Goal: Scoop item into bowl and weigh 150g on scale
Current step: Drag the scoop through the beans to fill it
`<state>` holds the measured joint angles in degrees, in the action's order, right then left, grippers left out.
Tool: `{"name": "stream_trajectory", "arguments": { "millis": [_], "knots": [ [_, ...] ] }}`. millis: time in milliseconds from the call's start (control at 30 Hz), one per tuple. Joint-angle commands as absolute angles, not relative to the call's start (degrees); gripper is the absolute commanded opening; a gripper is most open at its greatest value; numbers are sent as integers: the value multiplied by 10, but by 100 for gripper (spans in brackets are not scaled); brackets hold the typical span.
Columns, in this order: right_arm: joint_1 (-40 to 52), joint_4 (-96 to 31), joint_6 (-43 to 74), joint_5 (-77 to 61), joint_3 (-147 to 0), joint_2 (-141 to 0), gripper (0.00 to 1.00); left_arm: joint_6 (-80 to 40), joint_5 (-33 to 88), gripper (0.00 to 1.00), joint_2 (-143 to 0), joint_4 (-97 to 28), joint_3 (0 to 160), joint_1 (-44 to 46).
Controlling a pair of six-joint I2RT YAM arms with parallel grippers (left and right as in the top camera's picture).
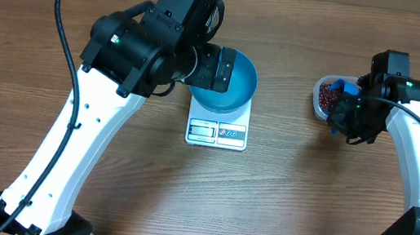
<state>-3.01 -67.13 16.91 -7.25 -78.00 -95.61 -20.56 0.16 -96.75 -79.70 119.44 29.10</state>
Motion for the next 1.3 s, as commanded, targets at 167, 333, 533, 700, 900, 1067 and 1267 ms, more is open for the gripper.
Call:
{"name": "stream_trajectory", "arguments": {
  "millis": [167,333,533,700,900,1067,1267],
  "knots": [
    [-32,-684,198,45,-787,-938,4,-193,-4,100,-963,-797,1206,289],
    [-32,-685,202,86,-787,-938,4,-193,-4,100,-963,-797,1206,289],
    [-32,-687,202,120,-787,-949,4,-193,-4,99,-963,-797,1206,289],
    [-32,-688,195,120,-787,-979,4,-193,-4,100,-963,-797,1206,289],
    [-29,-690,195,119,-787,-1009,4,-193,-4,100,-963,-796,1206,289],
    [-29,-694,195,116,-787,-1010,4,-193,-4,100,-963,-796,1206,289],
    [-29,-682,179,50,-787,-1010,4,-193,-4,100,-963,-796,1206,289]
  ]
}}
